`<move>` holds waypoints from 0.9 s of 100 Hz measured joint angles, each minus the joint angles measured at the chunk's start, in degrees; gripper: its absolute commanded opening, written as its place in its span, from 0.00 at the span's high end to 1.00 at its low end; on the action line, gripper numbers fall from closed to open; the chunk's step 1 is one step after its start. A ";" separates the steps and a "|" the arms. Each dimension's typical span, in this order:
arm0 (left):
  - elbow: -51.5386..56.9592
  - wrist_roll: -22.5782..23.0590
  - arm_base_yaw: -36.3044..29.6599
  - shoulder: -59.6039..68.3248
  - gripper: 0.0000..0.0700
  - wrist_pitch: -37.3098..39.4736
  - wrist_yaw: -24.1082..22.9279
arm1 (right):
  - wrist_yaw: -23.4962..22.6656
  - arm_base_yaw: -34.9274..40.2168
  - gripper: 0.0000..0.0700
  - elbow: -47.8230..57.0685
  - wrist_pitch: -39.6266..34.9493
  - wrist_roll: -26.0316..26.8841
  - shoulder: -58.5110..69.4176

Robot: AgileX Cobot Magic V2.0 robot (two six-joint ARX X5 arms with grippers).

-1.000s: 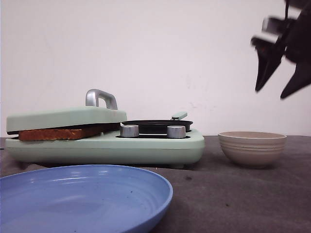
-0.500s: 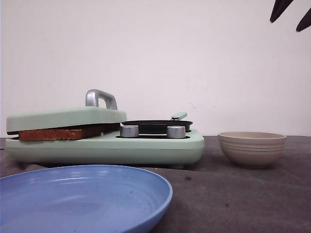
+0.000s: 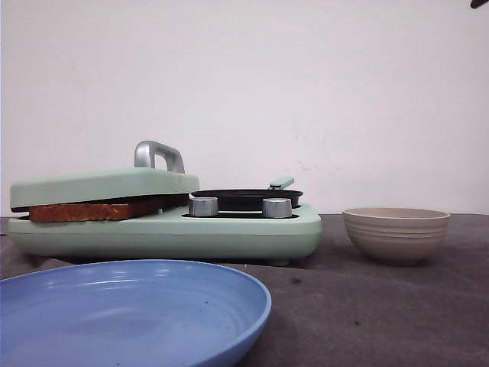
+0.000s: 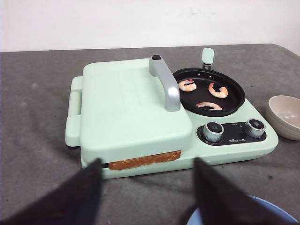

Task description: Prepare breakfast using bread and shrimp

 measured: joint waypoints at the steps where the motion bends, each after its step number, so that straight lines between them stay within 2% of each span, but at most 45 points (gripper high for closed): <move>1: -0.02 -0.02 0.00 0.00 1.00 0.00 0.00 | 0.02 0.11 0.95 0.00 -0.07 -0.02 -0.13; 5: -0.02 -0.07 0.00 0.00 1.00 0.00 0.00 | 0.00 0.35 0.99 -0.07 -0.26 -0.15 -0.72; 26: -0.02 -0.09 0.00 0.00 1.00 0.00 0.00 | -0.02 0.94 0.99 -4.87 1.33 -0.37 -5.92; 39: -0.02 -0.09 0.00 0.00 1.00 0.00 0.11 | -0.13 0.96 0.99 -11.08 5.42 -0.39 -10.88; 60: 0.00 -0.37 0.00 0.00 1.00 1.44 1.38 | -3.69 0.98 0.99 -21.31 11.10 -0.50 -19.78; 90: -0.02 -4.24 0.00 -2.23 1.00 4.72 1.49 | -4.98 2.86 0.99 -35.19 17.44 -1.05 -31.69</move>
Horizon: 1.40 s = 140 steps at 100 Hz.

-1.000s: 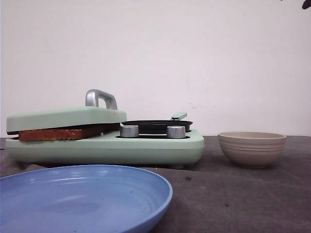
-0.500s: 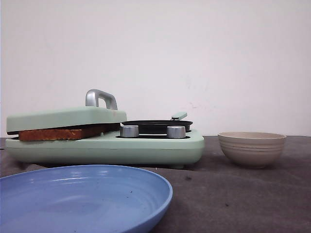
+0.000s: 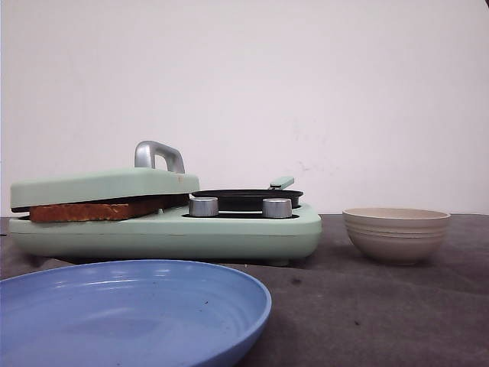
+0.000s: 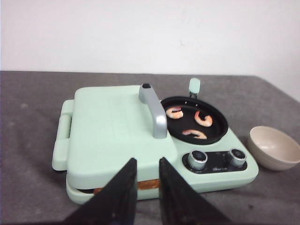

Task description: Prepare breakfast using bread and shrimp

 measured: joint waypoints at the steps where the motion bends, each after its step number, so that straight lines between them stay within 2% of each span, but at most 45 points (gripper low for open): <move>1: 0.00 -0.11 0.00 -0.15 1.00 0.02 0.00 | 0.02 0.00 0.99 -0.48 0.28 0.13 -0.35; 31: -5.42 -2.54 0.00 -8.52 1.00 0.50 -4.09 | -0.92 1.53 0.99 -14.08 7.98 5.40 -8.24; 60: -8.50 -3.41 0.00 -10.86 1.00 0.85 -5.92 | -0.83 1.81 0.99 -19.56 9.20 6.34 -11.02; 78: -8.81 -3.74 0.00 -10.91 1.00 1.05 -7.74 | 1.77 1.81 0.99 -19.85 9.20 6.78 -11.04; 101: -8.81 -8.13 0.00 -10.91 1.00 -1.09 -7.72 | 1.95 1.81 0.99 -19.85 9.27 10.56 -11.04; 140: -8.81 -9.20 0.00 -10.91 1.00 -1.07 -7.72 | 1.92 1.81 0.99 -19.85 10.73 11.67 -11.06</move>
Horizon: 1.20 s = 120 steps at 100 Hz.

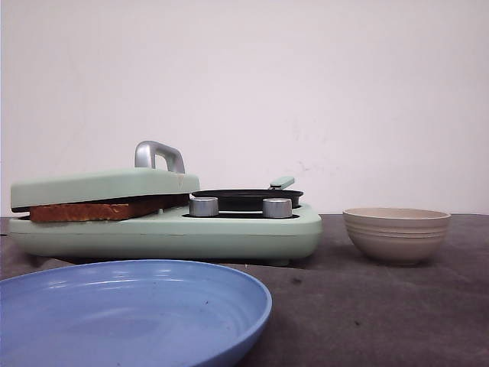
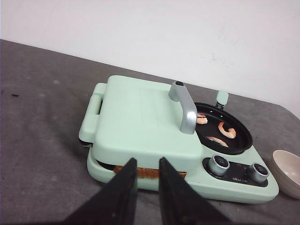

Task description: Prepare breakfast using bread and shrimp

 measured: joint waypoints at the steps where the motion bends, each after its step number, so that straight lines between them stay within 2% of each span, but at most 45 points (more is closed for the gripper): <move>1: 0.00 -0.02 0.00 0.00 1.00 0.00 0.00 | 0.00 0.00 0.99 0.00 0.02 0.00 0.00; 23: 0.00 -0.15 0.00 0.00 1.00 -1.31 -0.07 | 0.00 0.00 0.99 0.00 0.09 0.02 0.00; 29: 0.00 -0.13 0.28 -0.17 0.98 -3.63 -2.10 | 0.00 0.00 0.99 0.00 0.09 0.02 0.00; 33: -0.04 0.02 1.11 -0.76 0.87 -4.57 -4.55 | 0.00 0.00 0.99 0.00 0.09 0.02 0.00; 39: -0.52 1.40 3.26 -2.38 0.66 -3.67 -7.76 | 0.00 0.00 0.99 0.00 0.11 0.02 0.00; 50: -3.02 6.45 8.07 -6.08 0.28 3.23 -11.67 | 0.00 0.00 0.99 0.00 0.11 0.02 0.00; 57: -5.88 9.42 11.30 -5.97 0.15 8.90 -13.77 | -0.04 0.00 0.99 0.00 0.15 0.02 -0.02; 63: -9.33 10.69 13.86 -6.03 0.15 12.46 -12.63 | 0.04 0.00 0.99 0.00 0.15 0.02 -0.07; 73: -14.78 10.32 16.00 -6.03 0.15 16.72 -5.84 | 0.11 0.00 0.99 0.00 0.26 0.02 -0.13; 87: -20.20 8.81 17.22 -6.03 0.15 18.05 1.66 | 0.09 0.00 0.99 0.00 0.44 0.02 -0.24; 95: -22.38 7.21 17.22 -5.97 0.15 17.88 3.65 | 0.04 0.00 0.99 0.00 0.50 0.02 -0.28; 120: -22.40 5.01 17.22 -6.01 0.15 15.19 3.93 | 0.04 0.00 0.99 0.00 0.61 0.02 -0.33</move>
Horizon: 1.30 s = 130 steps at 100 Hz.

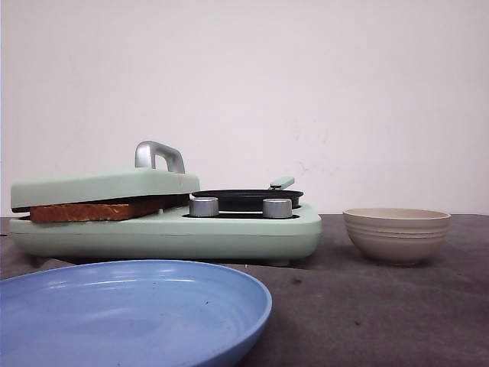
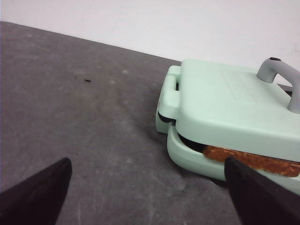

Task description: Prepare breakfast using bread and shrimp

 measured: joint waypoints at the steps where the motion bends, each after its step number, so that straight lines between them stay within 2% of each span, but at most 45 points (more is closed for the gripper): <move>1: 0.00 -0.02 0.00 0.00 0.15 0.00 0.07 | 0.00 0.00 0.99 0.00 0.00 0.00 0.00; 118: 0.00 -0.66 0.00 -0.02 0.15 0.00 0.31 | 0.02 0.00 0.99 0.00 -0.02 0.00 0.00; 130: 0.00 0.42 0.00 -0.02 0.15 0.02 0.31 | 0.00 0.00 0.99 0.00 0.00 0.00 0.00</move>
